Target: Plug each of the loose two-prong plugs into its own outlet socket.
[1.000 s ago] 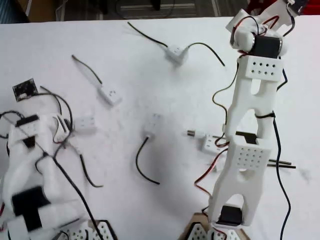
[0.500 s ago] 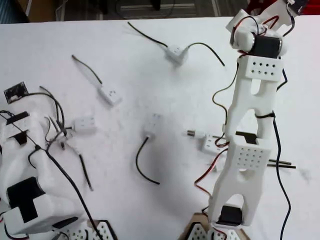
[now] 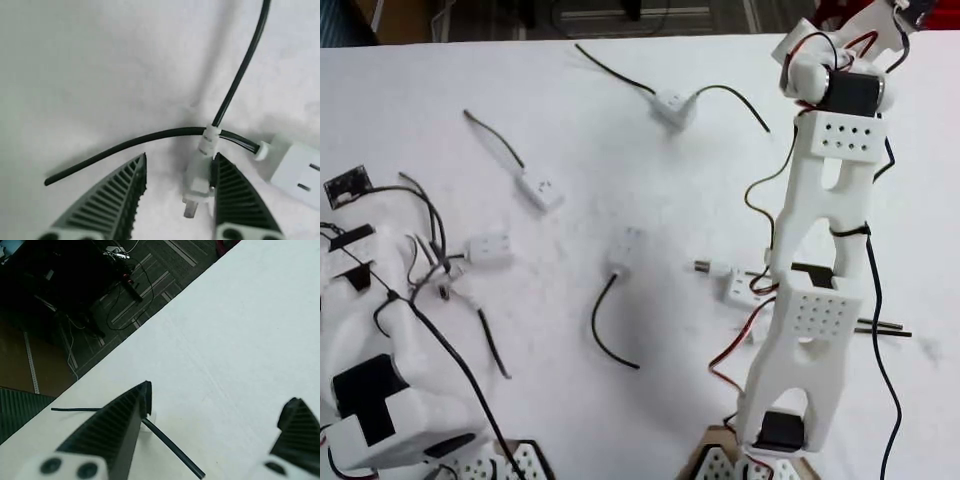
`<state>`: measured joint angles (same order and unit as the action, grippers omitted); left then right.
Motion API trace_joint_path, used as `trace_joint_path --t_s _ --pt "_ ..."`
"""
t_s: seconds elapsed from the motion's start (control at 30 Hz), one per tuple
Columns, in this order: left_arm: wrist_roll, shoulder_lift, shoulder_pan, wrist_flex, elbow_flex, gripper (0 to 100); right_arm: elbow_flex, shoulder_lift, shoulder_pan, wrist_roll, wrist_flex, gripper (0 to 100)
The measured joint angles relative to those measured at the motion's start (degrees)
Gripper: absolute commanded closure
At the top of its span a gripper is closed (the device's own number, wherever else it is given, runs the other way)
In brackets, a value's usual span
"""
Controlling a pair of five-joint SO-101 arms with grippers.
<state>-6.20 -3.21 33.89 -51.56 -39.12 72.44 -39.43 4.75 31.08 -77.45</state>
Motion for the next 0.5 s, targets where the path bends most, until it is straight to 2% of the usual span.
trace_joint_path --t_s 0.27,0.5 --pt "1.76 0.00 0.79 -4.92 2.99 79 0.00 0.00 0.00 0.00 0.00 60.8" --pt "2.02 0.00 0.79 -5.36 3.08 79 0.00 0.00 0.00 0.00 0.00 60.8"
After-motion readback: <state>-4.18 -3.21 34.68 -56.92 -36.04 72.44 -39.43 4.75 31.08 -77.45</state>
